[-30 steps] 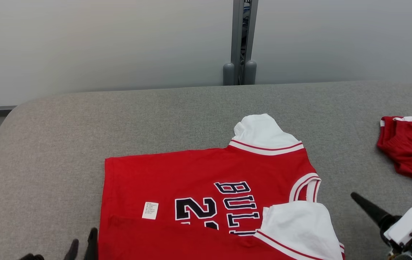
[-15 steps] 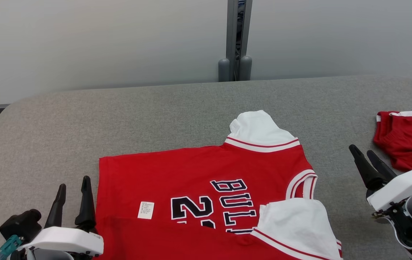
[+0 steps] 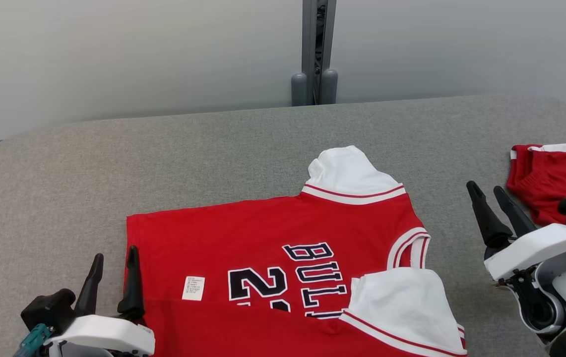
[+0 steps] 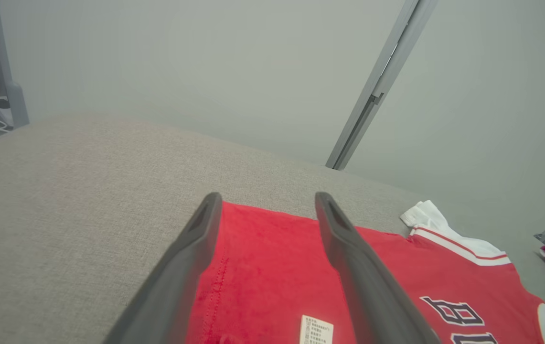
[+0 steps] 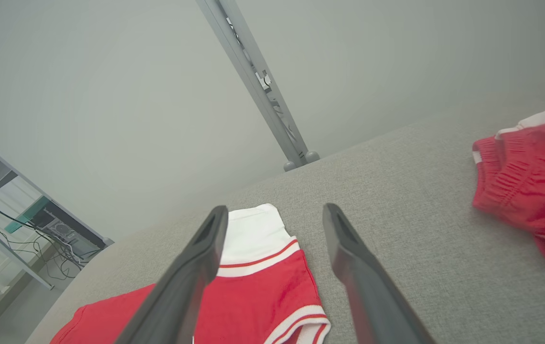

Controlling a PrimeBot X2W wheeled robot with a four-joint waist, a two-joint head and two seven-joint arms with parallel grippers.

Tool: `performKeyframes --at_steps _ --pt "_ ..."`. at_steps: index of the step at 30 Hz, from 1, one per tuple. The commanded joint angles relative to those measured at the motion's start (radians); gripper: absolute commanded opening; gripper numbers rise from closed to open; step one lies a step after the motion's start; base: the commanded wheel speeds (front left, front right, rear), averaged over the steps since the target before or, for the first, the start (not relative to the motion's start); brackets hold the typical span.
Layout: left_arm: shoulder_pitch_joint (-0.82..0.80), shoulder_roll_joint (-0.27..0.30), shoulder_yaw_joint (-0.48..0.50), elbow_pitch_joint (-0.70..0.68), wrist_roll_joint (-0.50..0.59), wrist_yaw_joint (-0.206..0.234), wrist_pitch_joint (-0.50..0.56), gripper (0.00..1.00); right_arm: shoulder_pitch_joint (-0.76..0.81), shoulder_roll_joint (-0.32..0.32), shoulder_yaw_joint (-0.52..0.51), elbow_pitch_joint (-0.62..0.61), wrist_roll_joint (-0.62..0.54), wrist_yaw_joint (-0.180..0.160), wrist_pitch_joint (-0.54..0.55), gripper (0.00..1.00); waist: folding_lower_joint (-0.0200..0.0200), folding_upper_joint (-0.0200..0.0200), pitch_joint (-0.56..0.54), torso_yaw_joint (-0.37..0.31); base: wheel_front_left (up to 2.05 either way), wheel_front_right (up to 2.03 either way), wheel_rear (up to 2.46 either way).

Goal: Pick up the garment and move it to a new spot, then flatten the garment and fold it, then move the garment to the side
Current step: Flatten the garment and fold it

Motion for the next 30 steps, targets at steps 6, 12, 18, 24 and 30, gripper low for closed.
performKeyframes --at_steps 6,12,18,24,30 --pt "-0.026 -0.017 0.043 0.017 0.040 -0.028 -0.004 1.00 0.026 0.013 -0.040 -0.010 -0.042 0.003 -0.004 1.00 0.0000 0.0000 0.008 0.002 0.00 0.00 0.00" --pt "-0.046 -0.023 0.056 0.035 0.057 -0.044 -0.004 1.00 0.007 0.021 -0.053 -0.014 -0.064 0.003 0.004 1.00 0.0000 0.0000 0.036 0.004 0.00 0.00 0.00" --pt "-0.121 0.000 0.023 0.124 0.056 -0.053 0.003 1.00 -0.060 0.031 -0.052 0.009 -0.093 0.003 0.064 1.00 0.0000 0.0000 0.103 0.010 0.00 0.00 0.00" --pt "-0.259 0.048 -0.001 0.203 0.043 -0.059 0.061 1.00 -0.172 0.052 -0.051 0.046 -0.091 0.003 0.143 1.00 0.0000 0.0000 0.187 0.023 0.00 0.00 0.00" --pt "-0.416 0.085 -0.035 0.305 0.031 -0.060 0.157 1.00 -0.291 0.076 -0.041 0.105 -0.087 0.003 0.193 1.00 0.0000 0.0000 0.260 0.039 0.00 0.00 0.00"
